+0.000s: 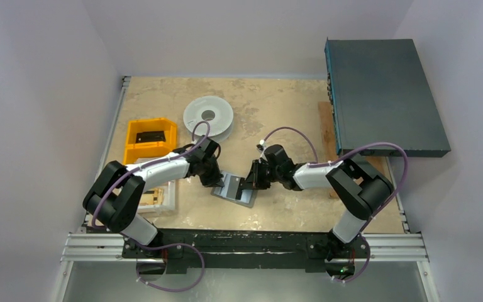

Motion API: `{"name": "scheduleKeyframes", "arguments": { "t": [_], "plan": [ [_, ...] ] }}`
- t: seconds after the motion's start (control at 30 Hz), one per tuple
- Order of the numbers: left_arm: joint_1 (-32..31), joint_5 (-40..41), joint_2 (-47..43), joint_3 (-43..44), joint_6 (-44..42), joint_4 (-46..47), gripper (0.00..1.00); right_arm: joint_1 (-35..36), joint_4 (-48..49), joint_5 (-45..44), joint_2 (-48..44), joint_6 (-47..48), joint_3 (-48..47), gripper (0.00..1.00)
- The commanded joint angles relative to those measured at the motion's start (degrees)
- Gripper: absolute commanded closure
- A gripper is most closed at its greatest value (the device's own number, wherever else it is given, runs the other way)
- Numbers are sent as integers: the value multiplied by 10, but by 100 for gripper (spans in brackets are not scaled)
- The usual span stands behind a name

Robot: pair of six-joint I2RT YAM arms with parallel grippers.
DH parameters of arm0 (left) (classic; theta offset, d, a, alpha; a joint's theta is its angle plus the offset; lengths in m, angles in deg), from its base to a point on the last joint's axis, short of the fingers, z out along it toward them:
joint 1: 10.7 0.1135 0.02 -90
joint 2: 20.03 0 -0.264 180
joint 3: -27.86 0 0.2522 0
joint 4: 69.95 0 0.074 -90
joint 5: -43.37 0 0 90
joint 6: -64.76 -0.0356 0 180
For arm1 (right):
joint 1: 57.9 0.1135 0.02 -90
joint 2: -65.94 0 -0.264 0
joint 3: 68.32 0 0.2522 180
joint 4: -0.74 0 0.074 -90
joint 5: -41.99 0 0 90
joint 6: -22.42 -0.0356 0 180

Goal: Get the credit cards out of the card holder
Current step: Remove the credit card from the card holder.

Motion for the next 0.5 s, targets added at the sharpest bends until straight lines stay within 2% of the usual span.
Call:
{"name": "scheduleKeyframes", "arguments": {
  "t": [0.0,0.07,0.1,0.17,0.23,0.47],
  "plan": [
    [5,35,24,-35,-6,-26,100,-11,-85,-61,-7,42,21,100],
    [5,35,24,-37,-6,-26,100,-12,-77,-55,-12,41,27,100],
    [5,34,24,-37,-7,-24,100,-11,-66,-47,-12,39,30,96],
    [5,30,27,-39,-7,-20,100,-12,-39,-28,-4,32,33,78],
    [5,27,29,-39,-6,-18,100,-12,-13,-7,13,19,32,70],
    [5,24,28,-38,-6,-16,100,-12,28,12,51,-4,23,71]
  ]
}}
